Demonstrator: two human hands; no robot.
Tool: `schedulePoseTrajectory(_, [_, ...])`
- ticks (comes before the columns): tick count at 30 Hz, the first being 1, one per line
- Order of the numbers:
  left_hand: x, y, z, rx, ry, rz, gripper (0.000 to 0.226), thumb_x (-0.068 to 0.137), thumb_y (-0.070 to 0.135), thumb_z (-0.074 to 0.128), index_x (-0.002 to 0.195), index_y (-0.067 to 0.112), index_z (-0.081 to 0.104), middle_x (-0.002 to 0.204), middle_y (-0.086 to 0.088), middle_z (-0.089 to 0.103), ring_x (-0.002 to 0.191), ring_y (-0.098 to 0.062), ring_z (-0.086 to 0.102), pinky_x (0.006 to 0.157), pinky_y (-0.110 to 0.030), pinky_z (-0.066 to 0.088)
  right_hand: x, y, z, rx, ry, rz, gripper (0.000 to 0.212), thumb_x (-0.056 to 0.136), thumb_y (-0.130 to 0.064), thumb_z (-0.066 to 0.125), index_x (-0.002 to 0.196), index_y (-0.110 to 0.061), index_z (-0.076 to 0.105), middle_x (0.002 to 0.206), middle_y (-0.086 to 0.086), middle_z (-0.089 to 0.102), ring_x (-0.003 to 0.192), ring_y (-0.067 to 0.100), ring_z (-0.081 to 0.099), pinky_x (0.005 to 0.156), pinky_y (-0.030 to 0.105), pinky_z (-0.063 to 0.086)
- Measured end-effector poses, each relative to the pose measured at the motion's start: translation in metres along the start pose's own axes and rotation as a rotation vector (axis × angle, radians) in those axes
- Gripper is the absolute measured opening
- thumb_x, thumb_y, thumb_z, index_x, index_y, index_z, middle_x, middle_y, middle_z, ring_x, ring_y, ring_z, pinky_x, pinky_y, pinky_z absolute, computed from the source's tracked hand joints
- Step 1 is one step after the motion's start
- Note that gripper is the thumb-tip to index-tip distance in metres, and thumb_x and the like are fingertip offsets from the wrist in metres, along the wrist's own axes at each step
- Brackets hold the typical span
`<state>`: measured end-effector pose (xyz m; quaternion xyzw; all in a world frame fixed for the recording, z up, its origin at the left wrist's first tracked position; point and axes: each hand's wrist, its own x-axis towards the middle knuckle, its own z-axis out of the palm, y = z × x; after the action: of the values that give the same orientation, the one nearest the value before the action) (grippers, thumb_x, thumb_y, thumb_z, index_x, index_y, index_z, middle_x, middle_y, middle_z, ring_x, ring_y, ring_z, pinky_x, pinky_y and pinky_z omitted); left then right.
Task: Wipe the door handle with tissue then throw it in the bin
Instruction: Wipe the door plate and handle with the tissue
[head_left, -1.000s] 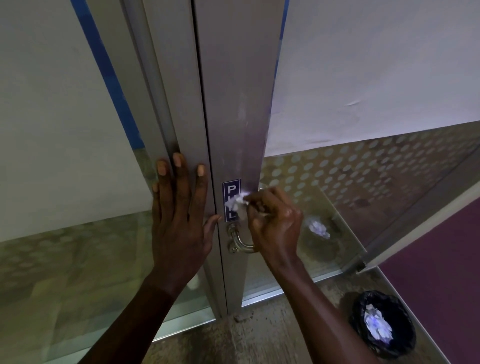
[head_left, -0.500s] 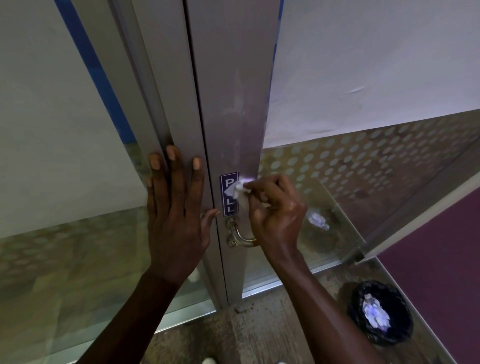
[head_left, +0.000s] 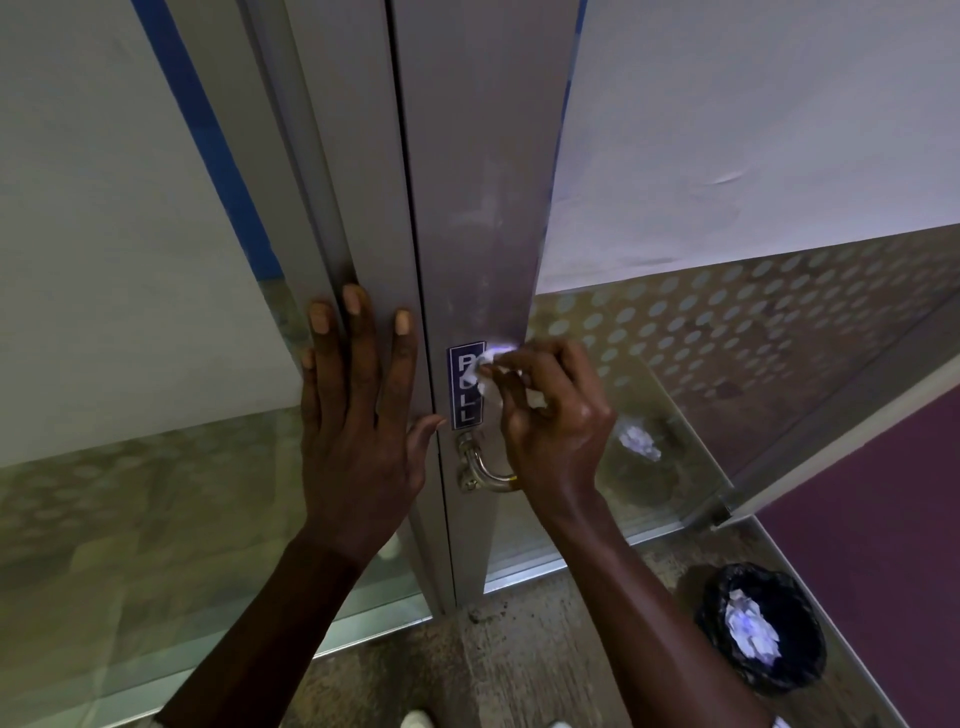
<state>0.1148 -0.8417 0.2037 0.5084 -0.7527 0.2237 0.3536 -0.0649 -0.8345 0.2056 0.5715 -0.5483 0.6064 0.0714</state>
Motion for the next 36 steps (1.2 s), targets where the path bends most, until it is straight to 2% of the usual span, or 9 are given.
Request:
schedulePoseTrajectory(5, [0.0, 0.001, 0.0, -0.001, 0.007, -0.005, 0.128, 0.092, 0.041, 0.088, 0.178, 0.02, -0.004, 0.183, -0.005, -0.027, 0.172, -0.028, -0.026, 0.143, -0.043, -0.007, 0.01, -0.001, 0.001, 0.046, 0.056, -0.056, 0.004, 0.093, -0.007, 0.085, 0.094, -0.004, 0.083, 0.094, 0.01, 0.07, 0.082, 0.024, 0.068, 0.062, 0.039, 0.055])
schedulePoseTrajectory(11, [0.001, 0.0, 0.001, 0.009, 0.008, -0.009, 0.129, 0.09, 0.042, 0.088, 0.178, 0.02, -0.004, 0.183, -0.006, -0.028, 0.172, -0.028, -0.026, 0.142, -0.041, -0.011, -0.035, 0.011, 0.0, -0.049, -0.17, 0.084, 0.01, 0.086, 0.007, 0.083, 0.09, -0.002, 0.082, 0.093, 0.012, 0.073, 0.084, 0.03, 0.069, 0.059, 0.047, 0.059])
schedulePoseTrajectory(16, [0.001, 0.0, 0.001, 0.011, 0.016, -0.005, 0.129, 0.09, 0.041, 0.089, 0.178, 0.02, -0.004, 0.183, -0.007, -0.027, 0.172, -0.029, -0.025, 0.142, -0.042, -0.011, 0.01, -0.002, -0.007, 0.042, -0.007, 0.048, 0.004, 0.088, -0.006, 0.086, 0.09, -0.004, 0.082, 0.091, 0.008, 0.073, 0.079, 0.025, 0.07, 0.061, 0.041, 0.058])
schedulePoseTrajectory(19, [0.001, 0.002, 0.0, 0.012, 0.018, -0.011, 0.132, 0.088, 0.04, 0.09, 0.178, 0.02, -0.005, 0.183, -0.007, -0.028, 0.172, -0.029, -0.026, 0.142, -0.041, -0.01, 0.02, -0.005, -0.005, 0.041, 0.025, 0.025, 0.003, 0.091, -0.008, 0.084, 0.09, -0.007, 0.082, 0.091, 0.005, 0.071, 0.079, 0.025, 0.069, 0.061, 0.041, 0.056])
schedulePoseTrajectory(25, [0.001, 0.003, -0.002, 0.017, 0.017, -0.014, 0.131, 0.089, 0.041, 0.09, 0.178, 0.019, -0.004, 0.183, -0.007, -0.026, 0.172, -0.03, -0.025, 0.142, -0.043, -0.01, -0.031, 0.006, 0.004, -0.038, -0.16, 0.2, 0.012, 0.081, -0.002, 0.089, 0.078, -0.008, 0.078, 0.083, 0.005, 0.069, 0.072, 0.025, 0.067, 0.057, 0.045, 0.056])
schedulePoseTrajectory(28, [0.001, 0.002, 0.0, 0.031, 0.024, -0.015, 0.123, 0.088, 0.041, 0.09, 0.177, 0.011, 0.009, 0.184, -0.009, -0.024, 0.173, -0.031, -0.022, 0.143, -0.044, -0.008, -0.015, 0.003, 0.001, 0.009, -0.072, 0.2, 0.014, 0.08, -0.001, 0.089, 0.083, -0.012, 0.081, 0.085, 0.001, 0.069, 0.073, 0.021, 0.067, 0.059, 0.04, 0.056])
schedulePoseTrajectory(30, [0.001, 0.001, 0.0, 0.024, 0.038, -0.018, 0.117, 0.087, 0.041, 0.09, 0.174, 0.007, 0.019, 0.184, -0.009, -0.022, 0.173, -0.031, -0.021, 0.143, -0.044, -0.007, 0.009, 0.0, -0.005, 0.049, 0.009, 0.133, 0.016, 0.082, 0.0, 0.089, 0.089, -0.014, 0.082, 0.088, 0.001, 0.069, 0.076, 0.019, 0.067, 0.061, 0.03, 0.055])
schedulePoseTrajectory(32, [0.001, 0.001, 0.0, 0.021, 0.04, -0.017, 0.118, 0.088, 0.041, 0.089, 0.175, 0.007, 0.016, 0.185, -0.009, -0.021, 0.173, -0.031, -0.02, 0.143, -0.044, -0.007, 0.025, -0.002, -0.009, 0.072, 0.03, 0.086, 0.016, 0.083, -0.001, 0.088, 0.092, -0.013, 0.082, 0.09, 0.001, 0.07, 0.078, 0.019, 0.066, 0.063, 0.024, 0.053])
schedulePoseTrajectory(36, [0.0, -0.001, 0.0, 0.027, 0.03, 0.001, 0.125, 0.09, 0.043, 0.088, 0.178, 0.013, 0.005, 0.185, -0.012, -0.017, 0.174, -0.033, -0.018, 0.143, -0.046, -0.004, 0.004, -0.001, -0.004, 0.031, -0.053, 0.143, 0.019, 0.08, 0.004, 0.089, 0.087, -0.01, 0.079, 0.088, 0.002, 0.068, 0.074, 0.018, 0.064, 0.061, 0.026, 0.054])
